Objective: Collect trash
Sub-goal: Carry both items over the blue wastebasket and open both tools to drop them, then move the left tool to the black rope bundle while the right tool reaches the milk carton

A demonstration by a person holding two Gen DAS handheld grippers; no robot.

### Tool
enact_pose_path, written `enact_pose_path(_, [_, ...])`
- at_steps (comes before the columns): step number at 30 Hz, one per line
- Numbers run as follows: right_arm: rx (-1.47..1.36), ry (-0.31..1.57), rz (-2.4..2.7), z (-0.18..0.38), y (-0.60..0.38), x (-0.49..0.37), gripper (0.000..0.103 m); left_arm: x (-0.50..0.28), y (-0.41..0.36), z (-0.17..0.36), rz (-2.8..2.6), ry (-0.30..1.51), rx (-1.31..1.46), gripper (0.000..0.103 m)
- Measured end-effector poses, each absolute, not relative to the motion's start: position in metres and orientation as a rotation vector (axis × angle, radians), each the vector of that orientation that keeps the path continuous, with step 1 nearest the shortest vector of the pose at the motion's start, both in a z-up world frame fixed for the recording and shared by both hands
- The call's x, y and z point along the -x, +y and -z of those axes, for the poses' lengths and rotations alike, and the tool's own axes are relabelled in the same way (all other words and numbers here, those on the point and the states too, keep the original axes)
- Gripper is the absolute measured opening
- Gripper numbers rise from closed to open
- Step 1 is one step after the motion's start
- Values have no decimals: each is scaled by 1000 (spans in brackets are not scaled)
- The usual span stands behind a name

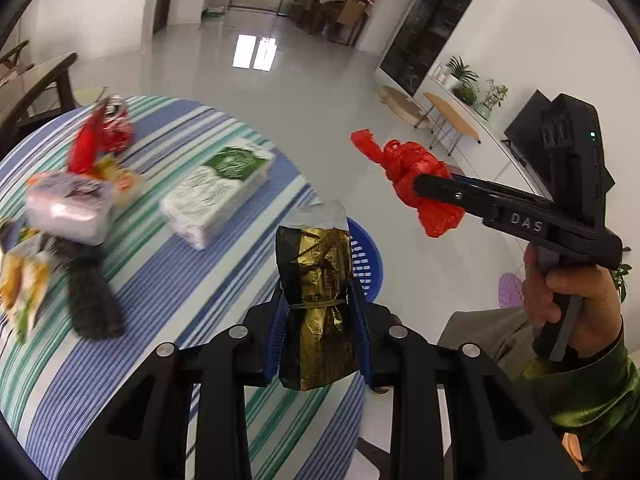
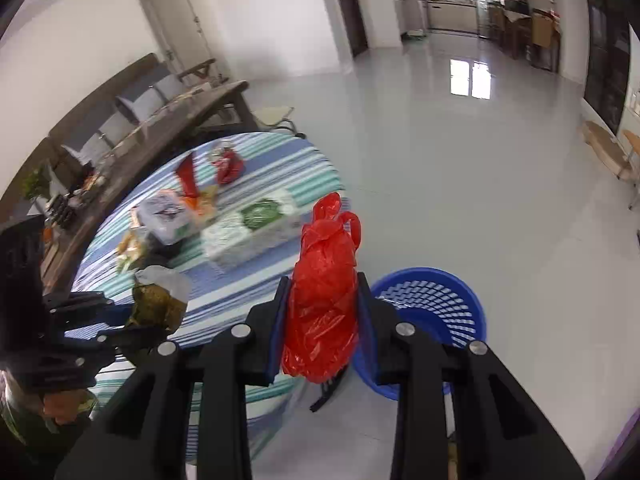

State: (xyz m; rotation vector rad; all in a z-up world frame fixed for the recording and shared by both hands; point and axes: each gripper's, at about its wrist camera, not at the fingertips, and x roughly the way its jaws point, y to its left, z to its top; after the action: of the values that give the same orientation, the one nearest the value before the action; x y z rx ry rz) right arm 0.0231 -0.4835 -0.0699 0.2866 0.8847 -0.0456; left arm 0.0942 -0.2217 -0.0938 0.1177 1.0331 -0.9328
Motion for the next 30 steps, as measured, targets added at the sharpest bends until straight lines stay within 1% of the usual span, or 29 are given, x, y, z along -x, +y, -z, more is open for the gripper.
enact_pose_path(3, [-325, 918, 105, 94, -527, -28, 30, -99, -285, 111, 967, 1066, -164, 30])
enact_pose_path(7, [-399, 954, 143, 126, -571, -34, 30, -114, -349, 143, 975, 1141, -194, 30])
enact_pose_path(13, [-511, 982, 157, 158, -614, -46, 30, -125, -405, 178, 973, 1183, -261, 31])
enact_pose_path(16, [-550, 982, 156, 171, -623, -53, 35, -130, -424, 188, 959, 1183, -293, 33])
enact_pose_path(17, [-562, 981, 154, 175, -626, -55, 43, -132, -429, 192, 951, 1180, -302, 36])
enact_pose_path(18, [-576, 979, 158, 179, -629, -56, 46, -133, -432, 194, 942, 1176, -307, 46])
enact_pose_path(19, [-581, 978, 165, 181, -631, -57, 47, -136, -434, 196, 930, 1171, -311, 53])
enact_pose_path(20, [-587, 972, 175, 182, -634, -57, 47, -137, -436, 196, 918, 1162, -311, 61])
enact_pose_path(21, [-590, 964, 182, 181, -637, -56, 47, -137, -437, 195, 914, 1155, -308, 64])
enact_pose_path(23, [-580, 943, 197, 175, -639, -55, 47, -137, -435, 189, 922, 1137, -294, 67])
enact_pose_path(24, [-566, 931, 202, 170, -638, -53, 47, -135, -432, 185, 926, 1122, -287, 71])
enact_pose_path(25, [-534, 913, 213, 162, -634, -50, 51, -133, -428, 179, 927, 1099, -282, 73])
enact_pose_path(26, [-507, 898, 223, 158, -630, -47, 60, -130, -421, 171, 926, 1074, -278, 76])
enact_pose_path(27, [-483, 880, 233, 152, -625, -44, 66, -127, -417, 163, 927, 1053, -271, 78])
enact_pose_path(28, [-462, 859, 243, 146, -617, -40, 77, -122, -406, 155, 930, 1030, -257, 80])
enact_pose_path(29, [-450, 846, 248, 142, -612, -36, 82, -117, -391, 146, 933, 1012, -241, 83])
enact_pose_path(30, [-437, 836, 249, 139, -604, -33, 83, -110, -374, 137, 933, 991, -221, 86])
